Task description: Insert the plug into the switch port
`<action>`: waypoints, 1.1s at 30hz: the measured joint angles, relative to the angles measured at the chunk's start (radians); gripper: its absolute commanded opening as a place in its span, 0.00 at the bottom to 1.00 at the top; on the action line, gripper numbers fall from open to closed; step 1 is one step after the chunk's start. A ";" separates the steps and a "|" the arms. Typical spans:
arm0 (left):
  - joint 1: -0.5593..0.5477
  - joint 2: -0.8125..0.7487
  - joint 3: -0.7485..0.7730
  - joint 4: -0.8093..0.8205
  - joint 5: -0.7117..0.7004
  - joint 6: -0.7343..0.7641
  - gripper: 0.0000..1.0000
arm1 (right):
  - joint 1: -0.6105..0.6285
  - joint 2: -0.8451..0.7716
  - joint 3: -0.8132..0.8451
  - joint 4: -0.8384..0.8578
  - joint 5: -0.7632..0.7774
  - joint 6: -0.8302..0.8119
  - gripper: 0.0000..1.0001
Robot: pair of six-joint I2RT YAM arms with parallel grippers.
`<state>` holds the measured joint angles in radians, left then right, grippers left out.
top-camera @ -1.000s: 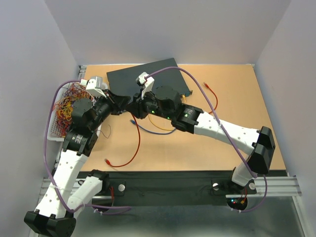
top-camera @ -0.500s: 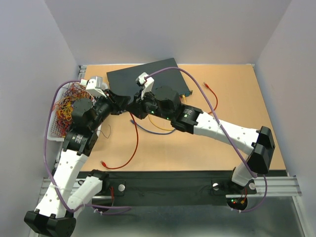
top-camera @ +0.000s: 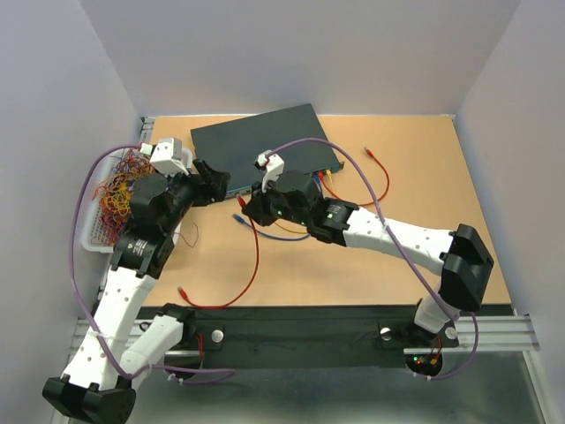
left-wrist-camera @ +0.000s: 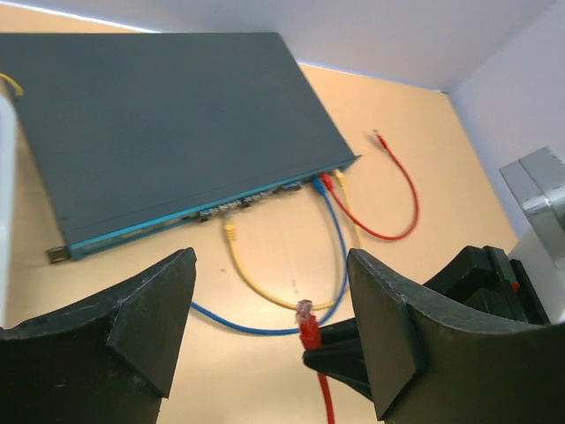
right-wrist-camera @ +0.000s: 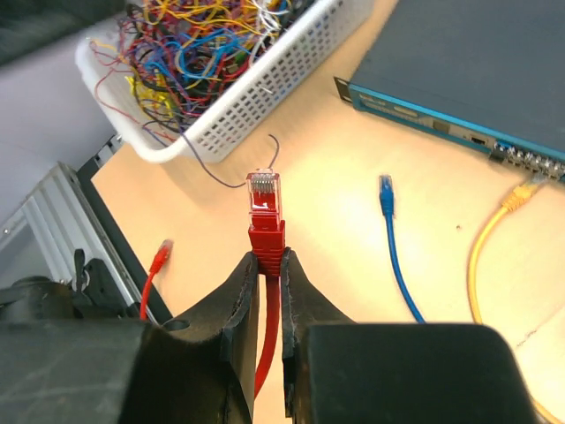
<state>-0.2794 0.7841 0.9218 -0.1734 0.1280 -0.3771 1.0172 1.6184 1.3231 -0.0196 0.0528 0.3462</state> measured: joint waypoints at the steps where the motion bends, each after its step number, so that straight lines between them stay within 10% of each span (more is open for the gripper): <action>1: 0.001 0.000 0.008 -0.011 -0.022 0.018 0.82 | -0.008 0.005 -0.007 0.000 -0.003 0.013 0.00; 33: 0.092 0.039 -0.098 0.053 -0.110 0.135 0.82 | -0.185 0.703 0.573 -0.389 0.074 0.100 0.00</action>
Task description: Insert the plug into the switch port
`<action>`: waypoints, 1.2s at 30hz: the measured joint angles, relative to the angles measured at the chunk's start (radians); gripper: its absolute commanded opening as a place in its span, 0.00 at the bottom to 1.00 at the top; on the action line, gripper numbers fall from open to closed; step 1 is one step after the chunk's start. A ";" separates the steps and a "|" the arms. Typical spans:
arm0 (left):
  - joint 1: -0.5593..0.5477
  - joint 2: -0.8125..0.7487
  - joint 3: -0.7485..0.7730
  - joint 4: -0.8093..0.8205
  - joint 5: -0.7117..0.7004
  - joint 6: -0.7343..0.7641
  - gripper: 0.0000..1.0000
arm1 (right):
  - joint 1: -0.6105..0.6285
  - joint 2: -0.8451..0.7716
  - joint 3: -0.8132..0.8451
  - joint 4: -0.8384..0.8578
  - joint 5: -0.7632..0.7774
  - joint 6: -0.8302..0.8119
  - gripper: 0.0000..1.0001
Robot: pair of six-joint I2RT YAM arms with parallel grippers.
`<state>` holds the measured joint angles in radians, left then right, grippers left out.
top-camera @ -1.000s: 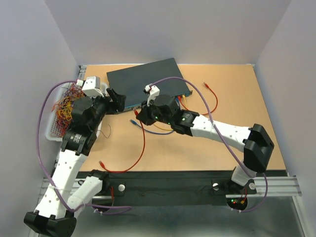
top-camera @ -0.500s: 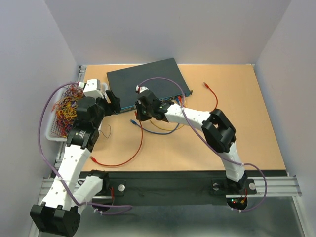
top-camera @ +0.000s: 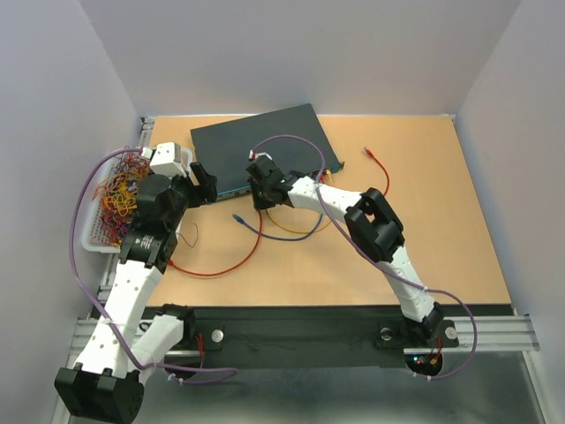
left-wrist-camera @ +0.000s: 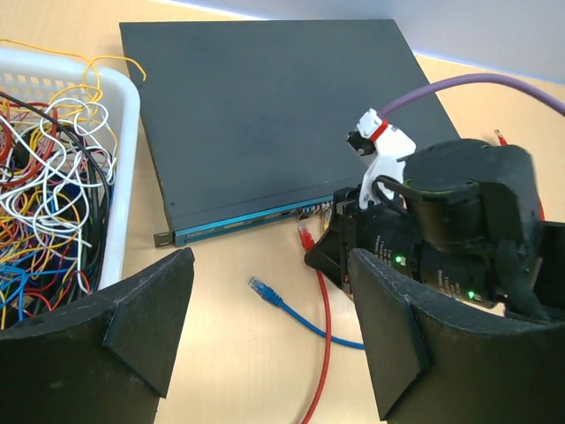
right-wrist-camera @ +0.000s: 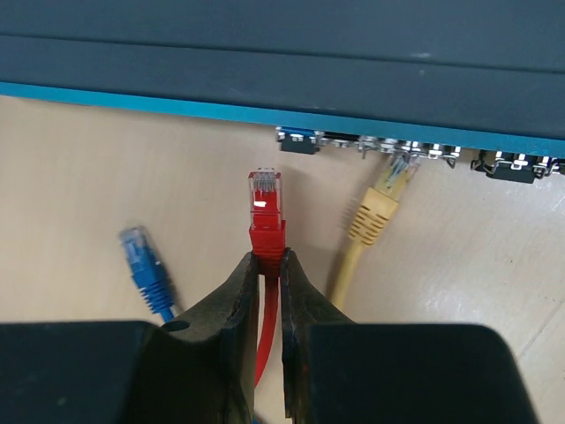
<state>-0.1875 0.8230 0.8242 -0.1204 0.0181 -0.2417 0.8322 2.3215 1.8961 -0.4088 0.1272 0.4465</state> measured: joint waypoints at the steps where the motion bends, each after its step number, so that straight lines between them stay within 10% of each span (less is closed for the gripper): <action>1: 0.000 -0.002 0.000 0.000 0.001 0.001 0.82 | -0.002 0.006 0.002 -0.007 0.000 0.003 0.00; 36: -0.047 -0.093 -0.014 0.002 -0.041 0.023 0.81 | -0.035 0.230 0.413 -0.280 -0.050 0.064 0.00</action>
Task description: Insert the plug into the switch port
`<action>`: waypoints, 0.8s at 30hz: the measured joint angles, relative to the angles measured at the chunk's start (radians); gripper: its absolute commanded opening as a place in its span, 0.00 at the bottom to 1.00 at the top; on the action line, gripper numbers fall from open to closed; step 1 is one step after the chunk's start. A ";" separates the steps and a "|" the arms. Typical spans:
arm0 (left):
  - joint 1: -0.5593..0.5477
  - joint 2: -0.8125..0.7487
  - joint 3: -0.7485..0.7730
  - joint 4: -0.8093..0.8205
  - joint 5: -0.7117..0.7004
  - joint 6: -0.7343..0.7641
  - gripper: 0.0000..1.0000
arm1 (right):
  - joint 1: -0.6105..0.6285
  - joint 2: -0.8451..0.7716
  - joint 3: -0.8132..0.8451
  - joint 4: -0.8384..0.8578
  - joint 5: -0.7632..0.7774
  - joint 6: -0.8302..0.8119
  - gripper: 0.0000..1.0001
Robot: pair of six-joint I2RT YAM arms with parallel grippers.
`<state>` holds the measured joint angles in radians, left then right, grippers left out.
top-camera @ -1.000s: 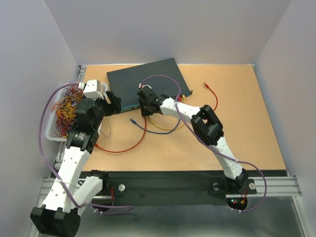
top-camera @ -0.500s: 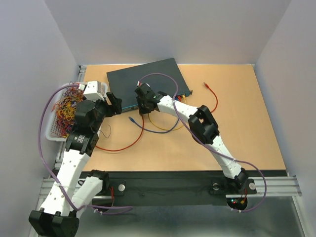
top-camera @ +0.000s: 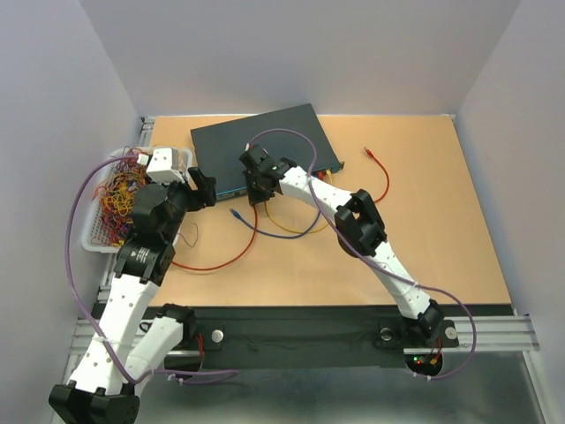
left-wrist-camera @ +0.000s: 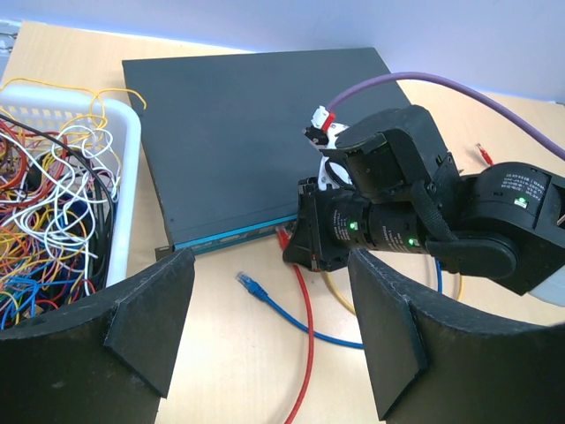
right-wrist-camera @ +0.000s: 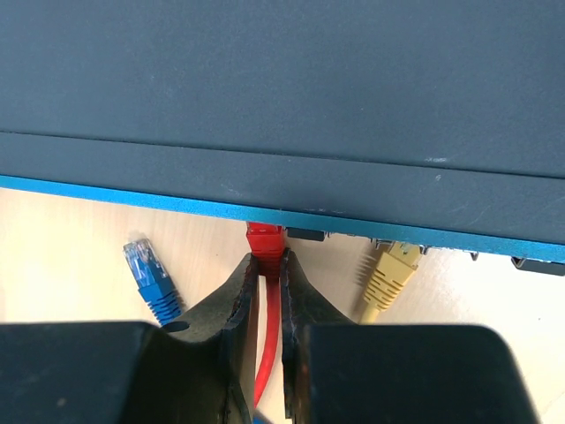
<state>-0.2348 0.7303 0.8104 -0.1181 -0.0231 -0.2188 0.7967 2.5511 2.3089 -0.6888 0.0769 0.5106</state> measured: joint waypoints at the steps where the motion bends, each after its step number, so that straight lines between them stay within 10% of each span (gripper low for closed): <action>1: 0.000 -0.002 0.000 0.000 -0.001 0.001 0.81 | -0.001 0.005 0.013 -0.014 -0.002 0.003 0.00; 24: -0.001 -0.023 -0.013 -0.004 -0.016 0.002 0.81 | -0.018 0.028 0.052 -0.047 -0.068 0.039 0.00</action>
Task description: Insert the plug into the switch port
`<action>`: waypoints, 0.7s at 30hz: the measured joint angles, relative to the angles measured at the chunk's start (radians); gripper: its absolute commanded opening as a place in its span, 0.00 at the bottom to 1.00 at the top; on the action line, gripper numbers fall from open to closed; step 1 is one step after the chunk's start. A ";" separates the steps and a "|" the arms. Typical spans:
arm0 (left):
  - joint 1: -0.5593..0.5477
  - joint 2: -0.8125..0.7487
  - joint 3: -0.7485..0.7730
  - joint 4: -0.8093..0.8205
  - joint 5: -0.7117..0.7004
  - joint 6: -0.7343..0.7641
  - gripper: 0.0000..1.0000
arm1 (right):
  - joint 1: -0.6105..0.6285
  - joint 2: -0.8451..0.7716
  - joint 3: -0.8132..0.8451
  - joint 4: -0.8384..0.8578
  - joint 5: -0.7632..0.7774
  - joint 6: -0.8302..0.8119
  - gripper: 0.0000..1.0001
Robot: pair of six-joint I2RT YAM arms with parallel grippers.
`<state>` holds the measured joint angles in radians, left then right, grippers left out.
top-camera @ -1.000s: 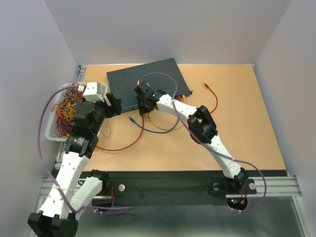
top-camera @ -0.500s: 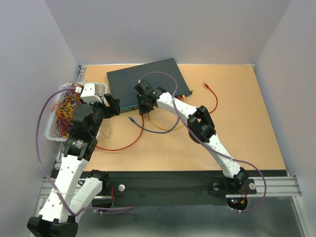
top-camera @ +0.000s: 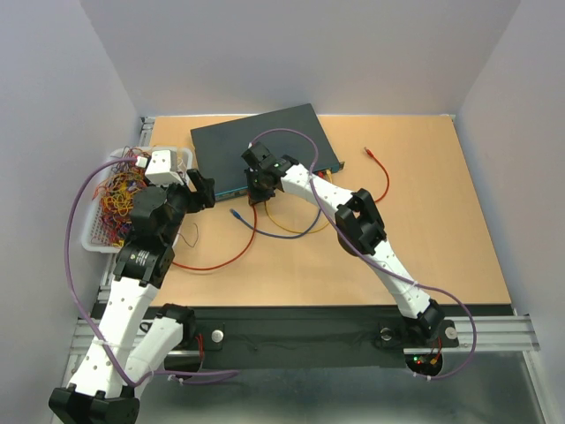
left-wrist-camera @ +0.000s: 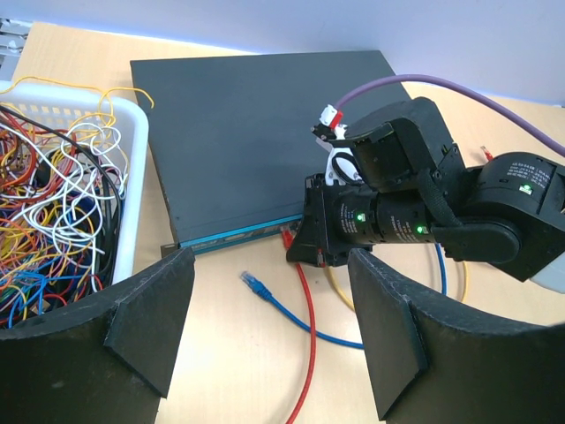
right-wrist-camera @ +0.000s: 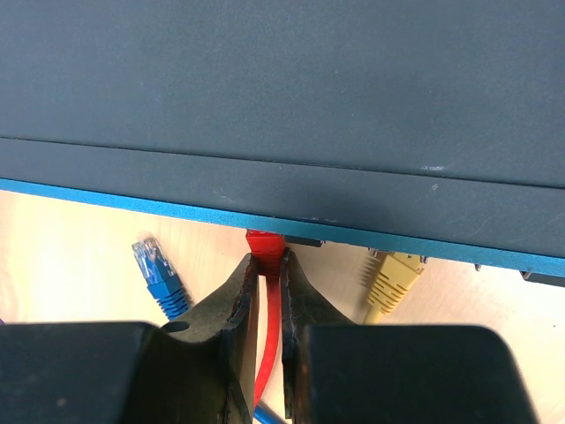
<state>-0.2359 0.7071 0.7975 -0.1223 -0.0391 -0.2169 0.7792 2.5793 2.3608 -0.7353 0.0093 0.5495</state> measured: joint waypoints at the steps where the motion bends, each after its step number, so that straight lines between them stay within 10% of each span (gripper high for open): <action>1: 0.000 0.000 0.000 0.000 0.000 0.000 0.81 | 0.000 0.000 -0.002 0.001 -0.001 0.001 0.00; 21: 0.000 0.000 0.000 -0.001 -0.001 0.000 0.81 | 0.001 -0.021 -0.046 0.018 -0.005 0.009 0.00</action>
<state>-0.2359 0.7071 0.7975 -0.1230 -0.0402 -0.2169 0.7803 2.5580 2.3150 -0.7177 0.0040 0.5583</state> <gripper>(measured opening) 0.811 0.146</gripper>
